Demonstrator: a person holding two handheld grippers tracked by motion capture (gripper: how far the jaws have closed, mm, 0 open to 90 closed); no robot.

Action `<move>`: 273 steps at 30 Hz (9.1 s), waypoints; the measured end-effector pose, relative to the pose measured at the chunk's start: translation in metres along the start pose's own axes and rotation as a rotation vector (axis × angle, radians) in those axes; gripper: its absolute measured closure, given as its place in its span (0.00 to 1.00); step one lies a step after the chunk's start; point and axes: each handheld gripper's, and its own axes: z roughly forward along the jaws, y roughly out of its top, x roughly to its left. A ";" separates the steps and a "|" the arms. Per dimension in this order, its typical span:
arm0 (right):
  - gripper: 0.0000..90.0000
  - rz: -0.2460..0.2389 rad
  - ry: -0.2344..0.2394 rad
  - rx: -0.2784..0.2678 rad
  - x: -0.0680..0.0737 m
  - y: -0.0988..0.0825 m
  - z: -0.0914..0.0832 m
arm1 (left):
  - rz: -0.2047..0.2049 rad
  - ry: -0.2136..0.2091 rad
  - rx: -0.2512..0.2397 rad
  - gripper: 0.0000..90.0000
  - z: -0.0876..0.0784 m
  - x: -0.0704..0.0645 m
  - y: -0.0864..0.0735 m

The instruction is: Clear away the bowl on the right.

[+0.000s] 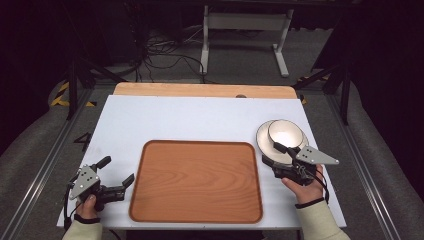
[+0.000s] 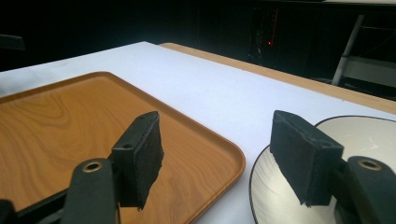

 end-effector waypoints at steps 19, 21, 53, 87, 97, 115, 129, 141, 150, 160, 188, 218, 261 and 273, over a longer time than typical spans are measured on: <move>0.41 0.008 0.038 0.019 -0.017 0.025 -0.003 | -0.004 -0.006 0.001 0.00 0.001 0.000 -0.001; 0.43 0.015 0.054 0.028 -0.021 0.027 -0.001 | -0.009 -0.008 0.000 0.00 0.001 0.000 -0.001; 0.42 0.033 -0.060 0.032 -0.087 0.061 0.004 | 0.000 -0.012 0.011 0.00 0.002 0.000 0.000; 0.46 0.179 -0.202 0.297 -0.141 0.038 0.021 | 0.000 -0.004 0.017 0.00 0.003 0.000 0.000; 0.54 0.228 -0.247 0.431 -0.148 0.030 0.024 | 0.002 -0.006 0.021 0.00 0.003 0.000 0.000; 0.82 0.312 -0.250 0.552 -0.149 0.018 0.034 | 0.001 -0.004 0.020 0.00 0.003 -0.001 0.000; 0.92 0.331 -0.289 0.578 -0.146 0.022 0.034 | 0.001 -0.004 0.020 0.00 0.003 -0.001 0.000; 0.92 0.377 -0.308 0.574 -0.145 0.025 0.032 | 0.003 -0.004 0.020 0.00 0.003 -0.001 0.000; 0.91 0.380 -0.310 0.575 -0.143 0.036 0.026 | 0.003 -0.004 0.021 0.00 0.003 -0.001 0.000; 0.91 0.394 -0.313 0.548 -0.138 0.058 0.016 | 0.003 -0.003 0.021 0.00 0.003 -0.001 0.000; 0.91 0.388 -0.216 0.540 -0.093 0.089 0.027 | 0.002 -0.005 0.026 0.00 0.004 -0.001 0.000; 0.90 0.322 0.012 0.567 0.000 0.123 0.082 | 0.008 -0.004 0.032 0.00 0.004 -0.002 0.001; 0.90 0.313 0.157 0.612 0.075 0.122 0.142 | 0.017 -0.007 0.037 0.00 0.004 -0.001 0.001; 0.90 0.311 0.162 0.657 0.083 0.098 0.156 | 0.017 -0.009 0.038 0.00 0.004 -0.002 0.001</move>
